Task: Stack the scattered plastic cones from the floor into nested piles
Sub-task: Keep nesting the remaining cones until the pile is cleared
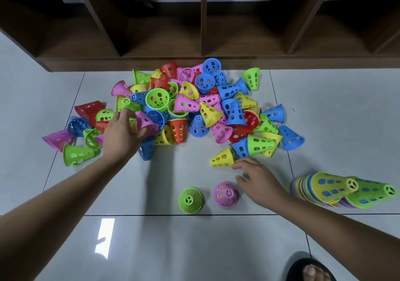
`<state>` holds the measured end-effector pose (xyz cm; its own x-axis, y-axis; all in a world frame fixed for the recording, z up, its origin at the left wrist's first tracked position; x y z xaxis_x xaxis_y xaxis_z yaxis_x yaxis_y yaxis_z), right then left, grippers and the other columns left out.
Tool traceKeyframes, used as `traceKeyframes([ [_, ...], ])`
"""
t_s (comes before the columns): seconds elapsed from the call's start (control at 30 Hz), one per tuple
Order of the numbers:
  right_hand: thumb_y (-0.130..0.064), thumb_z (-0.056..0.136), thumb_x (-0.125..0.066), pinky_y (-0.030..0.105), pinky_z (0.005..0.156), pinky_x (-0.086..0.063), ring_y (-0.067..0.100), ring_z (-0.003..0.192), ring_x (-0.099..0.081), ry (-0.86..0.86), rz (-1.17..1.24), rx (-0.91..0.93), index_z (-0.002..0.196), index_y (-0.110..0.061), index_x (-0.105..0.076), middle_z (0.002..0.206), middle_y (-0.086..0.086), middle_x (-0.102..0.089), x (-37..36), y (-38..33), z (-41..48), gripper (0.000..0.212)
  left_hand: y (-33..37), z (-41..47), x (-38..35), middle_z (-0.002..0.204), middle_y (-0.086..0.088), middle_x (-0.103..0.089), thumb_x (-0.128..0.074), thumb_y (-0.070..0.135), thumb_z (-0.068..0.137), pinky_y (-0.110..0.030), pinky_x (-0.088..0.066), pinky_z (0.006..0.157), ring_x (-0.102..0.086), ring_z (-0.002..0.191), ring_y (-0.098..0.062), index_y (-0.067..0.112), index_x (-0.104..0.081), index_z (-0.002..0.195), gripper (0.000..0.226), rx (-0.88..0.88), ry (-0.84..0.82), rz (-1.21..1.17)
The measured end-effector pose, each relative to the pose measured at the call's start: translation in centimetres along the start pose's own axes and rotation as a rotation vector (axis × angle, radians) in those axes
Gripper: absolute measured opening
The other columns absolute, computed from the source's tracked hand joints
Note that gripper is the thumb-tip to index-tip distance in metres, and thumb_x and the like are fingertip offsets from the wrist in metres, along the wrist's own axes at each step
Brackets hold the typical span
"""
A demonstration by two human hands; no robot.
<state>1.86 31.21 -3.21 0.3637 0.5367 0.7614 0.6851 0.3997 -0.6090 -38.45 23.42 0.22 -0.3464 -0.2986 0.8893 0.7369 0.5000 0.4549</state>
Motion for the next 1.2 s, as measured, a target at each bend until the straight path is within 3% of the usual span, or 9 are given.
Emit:
traceKeyframes([
  [0.13, -0.016, 0.089, -0.08, 0.021, 0.087, -0.051, 0.003, 0.1, -0.064, 0.114, 0.165, -0.112, 0.099, -0.03, -0.073, 0.104, -0.016, -0.069, -0.3, 0.0, -1.0, 0.018, 0.3, -0.6, 0.4, 0.101, -0.003, -0.064, -0.082, 0.041, 0.089, -0.044, -0.054, 0.067, -0.062, 0.083, -0.029, 0.025, -0.055, 0.1, 0.033, -0.064, 0.012, 0.003],
  [0.23, -0.013, 0.087, -0.084, 0.013, 0.078, -0.052, -0.001, 0.091, -0.068, 0.181, 0.304, -0.239, 0.09, -0.025, -0.071, 0.088, -0.015, -0.073, -0.4, -0.1, -2.0, 0.018, 0.8, -1.1, 1.0, 0.098, -0.007, -0.069, -0.074, 0.027, 0.096, -0.043, -0.055, 0.064, -0.062, 0.076, -0.028, 0.018, -0.058, 0.103, 0.02, -0.114, 0.05, -0.013],
  [0.33, -0.01, 0.087, -0.084, 0.026, 0.077, -0.058, 0.009, 0.083, -0.07, 0.213, 0.387, -0.312, 0.089, -0.025, -0.065, 0.081, -0.01, -0.072, -0.7, 0.0, -3.1, 0.024, 1.7, -2.1, 1.5, 0.093, -0.004, -0.07, -0.073, 0.021, 0.097, -0.04, -0.052, 0.061, -0.061, 0.071, -0.025, 0.016, -0.059, 0.101, 0.015, -0.18, 0.066, -0.057],
  [0.5, -0.01, 0.092, -0.078, 0.048, 0.079, -0.06, 0.015, 0.076, -0.071, 0.212, 0.521, -0.409, 0.112, -0.034, -0.059, 0.082, -0.002, -0.072, -1.0, 0.4, -5.2, 0.037, 2.8, -4.8, 0.4, 0.093, 0.003, -0.07, -0.078, 0.01, 0.091, -0.041, -0.058, 0.067, -0.067, 0.076, -0.023, 0.019, -0.06, 0.1, 0.022, -0.215, -0.043, -0.15],
  [0.67, -0.01, 0.095, -0.073, 0.055, 0.085, -0.062, 0.022, 0.072, -0.076, 0.143, 0.657, -0.545, 0.114, -0.033, -0.065, 0.077, 0.0, -0.072, -1.3, 1.0, -6.7, 0.031, 2.3, -8.2, -2.2, 0.091, 0.006, -0.069, -0.078, 0.008, 0.091, -0.039, -0.058, 0.064, -0.067, 0.075, -0.019, 0.024, -0.057, 0.097, 0.028, -0.241, -0.211, -0.123],
  [0.77, -0.026, 0.092, -0.077, 0.041, 0.083, -0.059, 0.011, 0.08, -0.073, 0.065, 0.497, -0.552, 0.119, -0.037, -0.068, 0.086, -0.007, -0.072, -1.5, 1.4, -7.4, 0.031, 1.6, -10.0, -3.2, 0.096, 0.01, -0.067, -0.074, 0.008, 0.092, -0.041, -0.059, 0.065, -0.069, 0.076, -0.015, 0.03, -0.052, 0.101, 0.032, -0.243, -0.318, -0.105],
  [0.83, -0.035, 0.087, -0.08, 0.032, 0.083, -0.054, 0.005, 0.09, -0.068, 0.027, 0.306, -0.497, 0.124, -0.038, -0.066, 0.104, -0.013, -0.065, -1.4, 1.5, -7.4, 0.039, 1.5, -11.0, -3.4, 0.102, 0.012, -0.065, -0.074, 0.016, 0.09, -0.042, -0.059, 0.068, -0.069, 0.08, -0.011, 0.032, -0.05, 0.104, 0.032, -0.241, -0.385, -0.122],
  [1.0, -0.044, 0.078, -0.078, 0.042, 0.083, -0.055, 0.019, 0.101, -0.059, -0.015, -0.006, -0.369, 0.123, -0.038, -0.06, 0.111, -0.012, -0.044, -1.4, 1.8, -7.4, 0.049, 2.2, -12.5, -3.4, 0.111, 0.018, -0.052, -0.071, 0.077, 0.073, -0.034, -0.055, 0.074, -0.065, 0.093, -0.005, 0.038, -0.046, 0.105, 0.056, -0.146, -0.497, -0.119],
  [1.2, -0.057, 0.073, -0.065, 0.042, 0.077, -0.049, 0.026, 0.091, -0.055, 0.024, -0.326, -0.205, 0.111, -0.026, -0.062, 0.101, -0.003, -0.053, -1.4, 1.9, -6.7, 0.049, 2.8, -12.1, -4.5, 0.108, 0.005, -0.062, -0.062, 0.079, 0.082, -0.04, -0.054, 0.08, -0.063, 0.09, -0.02, 0.026, -0.046, 0.107, 0.061, 0.001, -0.504, -0.102],
])
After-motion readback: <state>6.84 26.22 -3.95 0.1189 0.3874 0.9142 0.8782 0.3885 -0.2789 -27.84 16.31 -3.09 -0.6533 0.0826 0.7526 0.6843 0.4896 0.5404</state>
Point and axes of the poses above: each hand's wrist, its own z-axis towards the middle knuckle, its own x-axis out of the back of the hand, y = z × x, the point moved 1 cm from there along z, towards the middle knuckle
